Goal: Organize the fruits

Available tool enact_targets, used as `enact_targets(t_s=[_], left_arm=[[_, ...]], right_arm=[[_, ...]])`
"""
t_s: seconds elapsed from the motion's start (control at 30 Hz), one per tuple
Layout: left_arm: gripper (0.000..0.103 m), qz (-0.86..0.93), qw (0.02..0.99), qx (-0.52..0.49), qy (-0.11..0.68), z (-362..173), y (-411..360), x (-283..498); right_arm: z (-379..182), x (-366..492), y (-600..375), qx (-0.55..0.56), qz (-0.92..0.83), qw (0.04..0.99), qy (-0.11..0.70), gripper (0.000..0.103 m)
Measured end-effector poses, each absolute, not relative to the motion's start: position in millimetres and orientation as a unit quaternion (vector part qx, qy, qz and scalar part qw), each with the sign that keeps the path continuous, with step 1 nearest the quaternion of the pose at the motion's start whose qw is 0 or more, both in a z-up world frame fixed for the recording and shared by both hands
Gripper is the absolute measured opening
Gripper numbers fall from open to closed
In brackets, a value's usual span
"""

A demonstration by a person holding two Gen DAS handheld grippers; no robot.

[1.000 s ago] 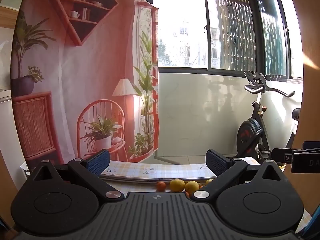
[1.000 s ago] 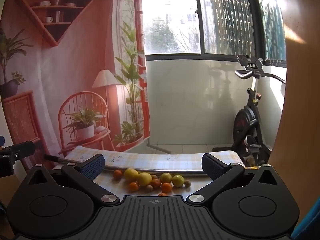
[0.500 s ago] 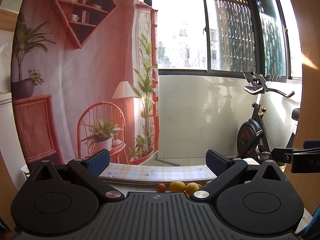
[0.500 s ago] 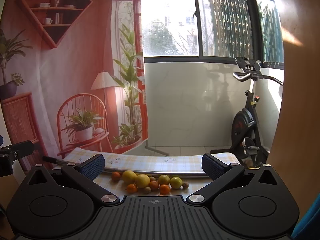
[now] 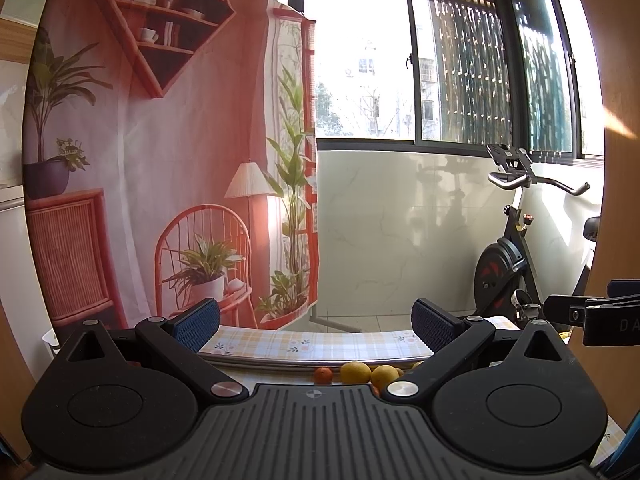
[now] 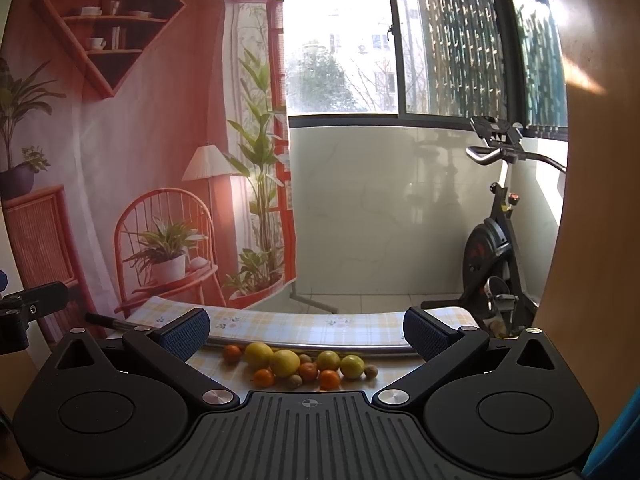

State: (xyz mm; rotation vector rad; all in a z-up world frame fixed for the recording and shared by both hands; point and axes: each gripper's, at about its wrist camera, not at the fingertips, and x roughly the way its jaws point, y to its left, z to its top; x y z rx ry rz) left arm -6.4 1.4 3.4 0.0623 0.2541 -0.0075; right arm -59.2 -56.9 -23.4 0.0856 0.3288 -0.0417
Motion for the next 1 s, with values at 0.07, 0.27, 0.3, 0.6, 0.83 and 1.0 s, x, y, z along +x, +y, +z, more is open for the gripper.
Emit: enact_targets(t_s=[0.07, 0.27, 0.3, 0.6, 0.83, 1.0], left_arm=[[0.103, -0.004, 0.991, 0.031, 0.126, 3.5, 1.5, -6.4], [0.103, -0.004, 0.991, 0.031, 0.126, 2.9, 1.2, -6.5], [0.103, -0.004, 0.991, 0.031, 0.126, 2.8, 1.1, -6.5], [0.103, -0.001, 0.992, 0.030, 0.126, 2.1, 1.5, -7.3], [0.103, -0.001, 0.992, 0.030, 0.126, 1.9, 1.5, -7.6], [0.103, -0.001, 0.992, 0.030, 0.126, 2.0, 1.6, -7.7]], right_arm=[[-23.4, -59.1, -57.3, 0.043, -0.021, 0.985, 0.164, 0.103], [-23.8, -59.3, -57.4, 0.043, -0.020, 0.985, 0.164, 0.103], [-23.8, -59.5, -57.2, 0.043, -0.020, 0.985, 0.164, 0.103], [-24.0, -59.4, -57.6, 0.043, -0.020, 0.985, 0.164, 0.103], [-23.4, -59.4, -57.8, 0.043, -0.021, 0.985, 0.164, 0.103], [-23.5, -59.7, -57.6, 0.043, -0.020, 0.985, 0.164, 0.103]])
